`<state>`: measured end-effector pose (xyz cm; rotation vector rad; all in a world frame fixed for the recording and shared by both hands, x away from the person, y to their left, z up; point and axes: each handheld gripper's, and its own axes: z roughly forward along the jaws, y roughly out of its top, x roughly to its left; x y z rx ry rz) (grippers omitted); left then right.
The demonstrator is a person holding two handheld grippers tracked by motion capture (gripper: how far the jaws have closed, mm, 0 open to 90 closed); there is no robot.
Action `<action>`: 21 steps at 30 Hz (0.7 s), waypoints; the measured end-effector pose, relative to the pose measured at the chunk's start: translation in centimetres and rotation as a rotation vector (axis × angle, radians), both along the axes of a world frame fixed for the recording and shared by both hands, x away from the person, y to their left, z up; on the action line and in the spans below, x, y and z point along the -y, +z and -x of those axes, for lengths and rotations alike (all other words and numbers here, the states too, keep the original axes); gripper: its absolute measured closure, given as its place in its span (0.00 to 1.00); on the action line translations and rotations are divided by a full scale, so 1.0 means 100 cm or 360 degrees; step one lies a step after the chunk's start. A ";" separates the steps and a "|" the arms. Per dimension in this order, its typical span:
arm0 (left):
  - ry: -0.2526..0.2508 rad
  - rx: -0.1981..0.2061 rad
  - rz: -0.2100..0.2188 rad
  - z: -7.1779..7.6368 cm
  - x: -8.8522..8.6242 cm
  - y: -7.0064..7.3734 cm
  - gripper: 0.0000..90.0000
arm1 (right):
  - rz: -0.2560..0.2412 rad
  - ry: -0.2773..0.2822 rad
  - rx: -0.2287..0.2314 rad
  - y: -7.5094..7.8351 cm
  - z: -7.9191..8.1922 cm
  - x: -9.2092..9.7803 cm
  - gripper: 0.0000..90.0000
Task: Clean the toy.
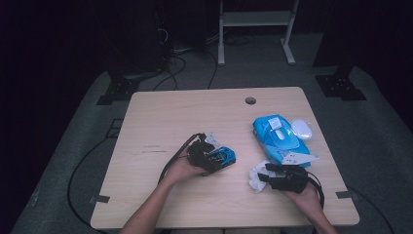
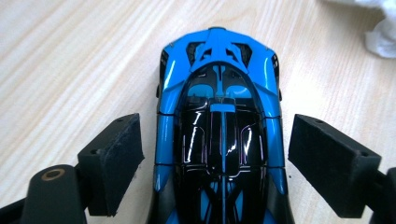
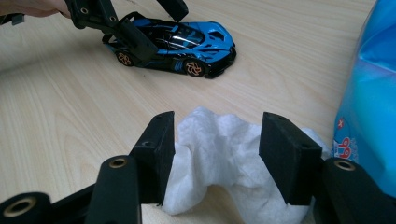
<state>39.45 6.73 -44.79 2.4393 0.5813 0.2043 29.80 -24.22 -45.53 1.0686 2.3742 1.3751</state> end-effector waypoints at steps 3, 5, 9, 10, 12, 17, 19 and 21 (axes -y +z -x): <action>0.0006 0.0011 0.0027 0.002 -0.004 0.005 0.16 | -0.0010 -0.0011 0.0006 0.001 0.001 0.001 0.48; 0.0012 0.0021 0.0049 0.004 -0.008 0.008 0.15 | -0.0013 -0.0013 0.0007 0.002 0.001 0.002 0.47; 0.0019 0.0022 0.0071 0.008 -0.014 0.012 0.13 | -0.0035 -0.0017 0.0012 0.004 0.001 0.003 0.46; 0.0018 0.0028 0.0067 0.009 -0.016 0.013 0.13 | -0.0040 -0.0017 0.0014 0.004 0.001 0.003 0.45; 0.0015 0.0040 0.0077 0.010 -0.018 0.014 0.13 | -0.0045 -0.0017 0.0013 0.004 0.001 0.004 0.45; 0.0006 0.0030 0.0090 0.014 -0.023 0.018 0.13 | -0.0052 -0.0019 0.0015 0.005 0.002 0.005 0.45; 0.0001 0.0048 0.0092 0.017 -0.023 0.020 0.13 | -0.0056 -0.0018 0.0019 0.005 0.002 0.006 0.45; -0.0008 0.0058 0.0094 0.020 -0.024 0.023 0.13 | -0.0053 -0.0013 0.0018 0.005 0.002 0.005 0.44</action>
